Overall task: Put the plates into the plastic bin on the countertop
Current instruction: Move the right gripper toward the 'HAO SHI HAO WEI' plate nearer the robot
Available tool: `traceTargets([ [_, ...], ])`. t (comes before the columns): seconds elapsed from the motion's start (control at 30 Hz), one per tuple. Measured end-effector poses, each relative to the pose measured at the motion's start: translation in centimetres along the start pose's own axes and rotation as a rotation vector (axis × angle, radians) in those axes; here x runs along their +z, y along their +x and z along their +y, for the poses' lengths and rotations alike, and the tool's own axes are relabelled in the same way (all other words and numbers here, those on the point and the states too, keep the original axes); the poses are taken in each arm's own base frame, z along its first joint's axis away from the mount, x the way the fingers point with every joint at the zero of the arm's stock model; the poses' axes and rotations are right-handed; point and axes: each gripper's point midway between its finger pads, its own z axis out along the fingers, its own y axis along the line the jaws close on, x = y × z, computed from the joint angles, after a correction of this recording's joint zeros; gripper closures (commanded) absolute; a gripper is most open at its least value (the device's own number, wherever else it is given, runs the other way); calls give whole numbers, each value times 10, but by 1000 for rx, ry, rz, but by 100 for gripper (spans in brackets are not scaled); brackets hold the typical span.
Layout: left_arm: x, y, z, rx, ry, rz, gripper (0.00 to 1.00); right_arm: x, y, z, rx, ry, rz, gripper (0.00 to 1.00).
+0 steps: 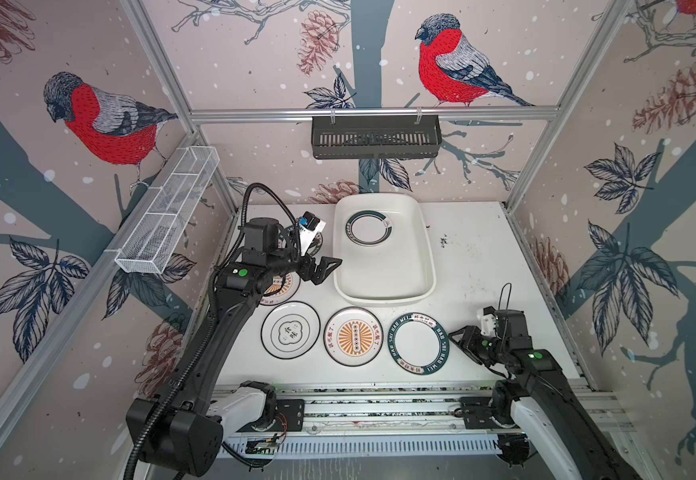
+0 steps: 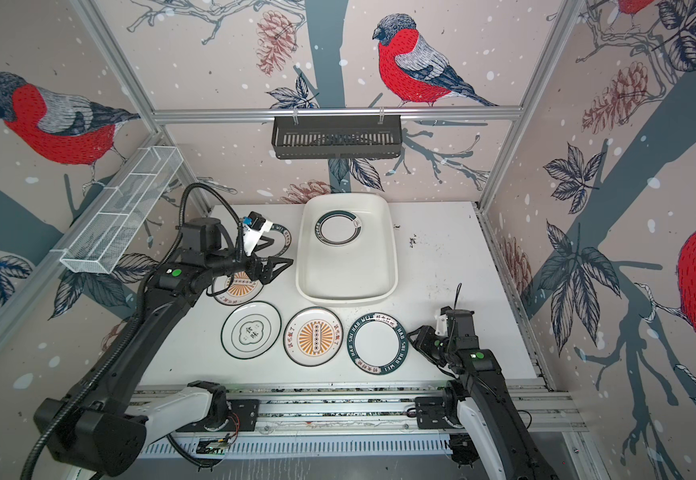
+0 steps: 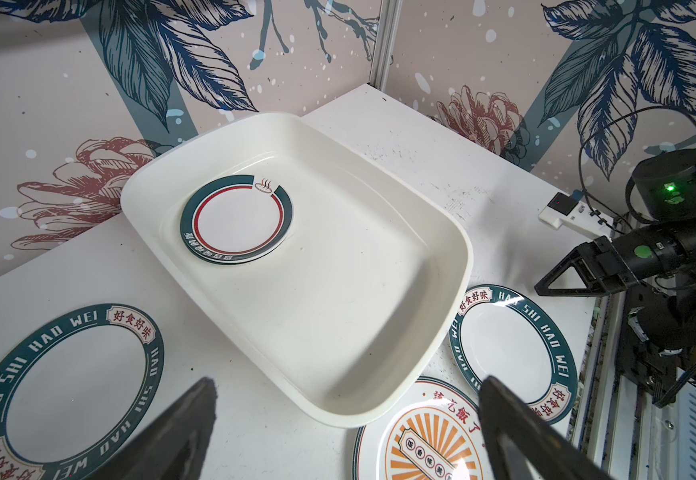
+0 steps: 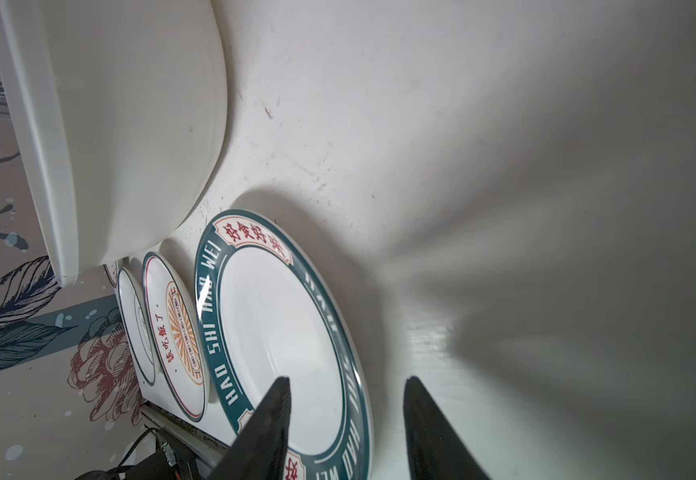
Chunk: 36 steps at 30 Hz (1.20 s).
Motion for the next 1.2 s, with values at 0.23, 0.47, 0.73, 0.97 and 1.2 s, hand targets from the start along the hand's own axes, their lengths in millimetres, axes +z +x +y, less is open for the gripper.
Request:
traceTargets([
  [0.23, 1, 0, -1, -1, 2, 1, 3, 6, 12, -1, -20, -18, 40, 55],
  [0.47, 1, 0, -1, -16, 5, 2, 3, 11, 19, 0, -40, -25, 70, 57],
  [0.73, 3, 2, -2, -18, 9, 6, 3, 16, 24, -4, -31, -21, 83, 60],
  [0.97, 4, 2, -3, -17, 12, 7, 3, 20, 22, -4, -32, -23, 82, 63],
  [1.2, 4, 3, -3, -18, 13, 8, 3, 23, 20, -3, -39, -33, 75, 65],
])
